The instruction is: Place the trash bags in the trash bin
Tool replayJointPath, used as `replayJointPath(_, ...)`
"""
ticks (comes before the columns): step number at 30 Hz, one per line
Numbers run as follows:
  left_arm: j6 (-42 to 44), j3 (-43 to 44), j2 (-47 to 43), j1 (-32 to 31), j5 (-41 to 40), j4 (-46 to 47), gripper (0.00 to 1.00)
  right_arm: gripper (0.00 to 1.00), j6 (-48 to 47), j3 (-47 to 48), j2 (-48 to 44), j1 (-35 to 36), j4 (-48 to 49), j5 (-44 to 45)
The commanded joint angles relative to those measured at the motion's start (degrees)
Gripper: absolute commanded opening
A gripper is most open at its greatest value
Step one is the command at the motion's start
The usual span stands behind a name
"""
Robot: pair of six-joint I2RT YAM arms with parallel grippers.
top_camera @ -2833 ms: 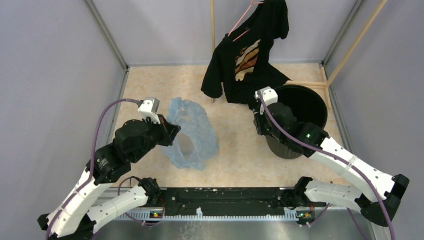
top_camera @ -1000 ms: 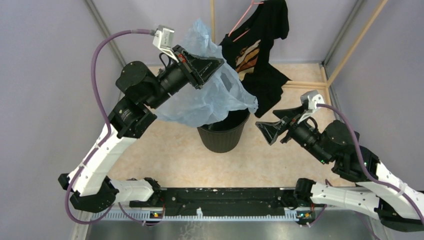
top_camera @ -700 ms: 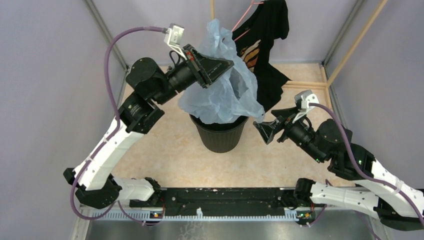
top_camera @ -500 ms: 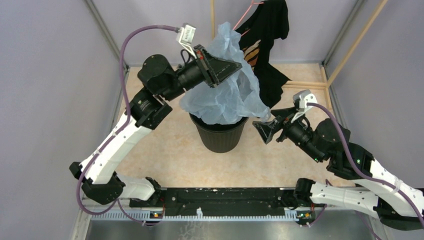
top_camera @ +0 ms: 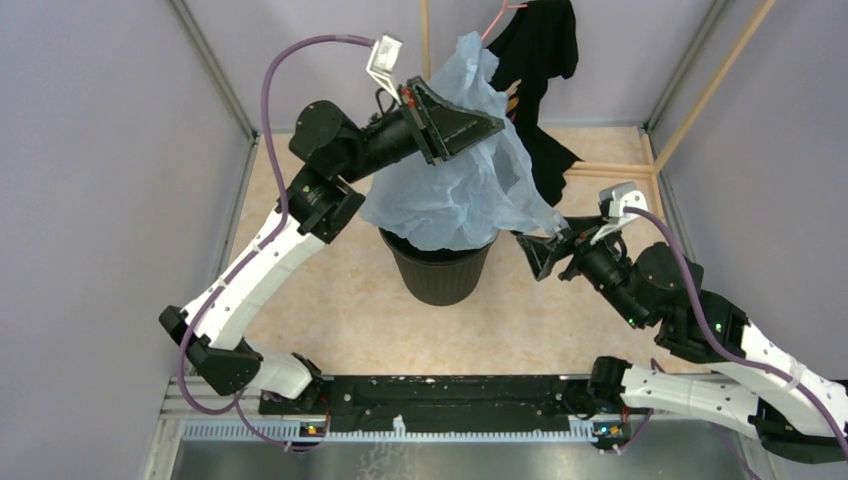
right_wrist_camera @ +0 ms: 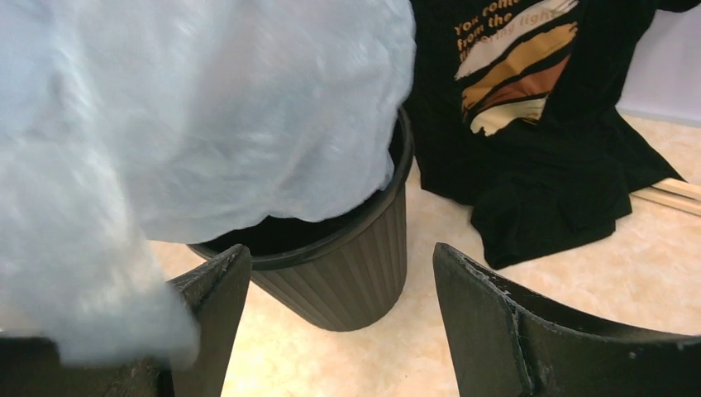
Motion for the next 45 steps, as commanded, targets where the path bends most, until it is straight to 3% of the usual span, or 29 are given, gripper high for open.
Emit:
replayJointPath(1,-1.6,4.0,-5.1,3.4,3.8,4.6,0.00,0.80,1.7,-1.1,-0.8,0.2,2.9,5.2)
replayJointPath(7,-6.8,-5.0,-10.2,4.7,3.3,15.0,0.00,0.80,0.6,-2.0,-1.4,0.2,6.3,8.2)
replayJointPath(15,-21.2,-5.8,-2.4,5.6,9.8,32.0,0.00,0.80,2.1,-1.8,-2.1,0.2,6.2,7.0)
replayJointPath(21,-29.4,-19.9,-5.9,10.3,8.3,44.6,0.00,0.80,1.5,-1.8,-1.9,0.2,7.2,6.8)
replayJointPath(26,-34.4,-28.1,-7.8,15.3,9.9,49.9,0.00,0.80,1.7,-1.3,-0.7,0.1,8.1,4.8)
replayJointPath(33,-32.6,-38.4,-19.3,24.7,12.3,42.5,0.00,0.79,0.2,-1.2,2.7,0.2,9.1,4.7)
replayJointPath(36,-30.7,-40.1,-22.7,26.9,13.1,37.1,0.00,0.85,-0.5,0.0,3.8,0.2,10.7,2.2)
replayJointPath(40,-33.0,-44.3,-25.9,30.2,13.7,37.1,0.00,0.89,0.3,0.5,6.9,-2.4,12.9,-6.7)
replayJointPath(45,-33.2,-47.5,-28.6,31.7,13.3,35.4,0.00,0.83,7.9,1.7,14.1,-14.5,14.6,-27.5)
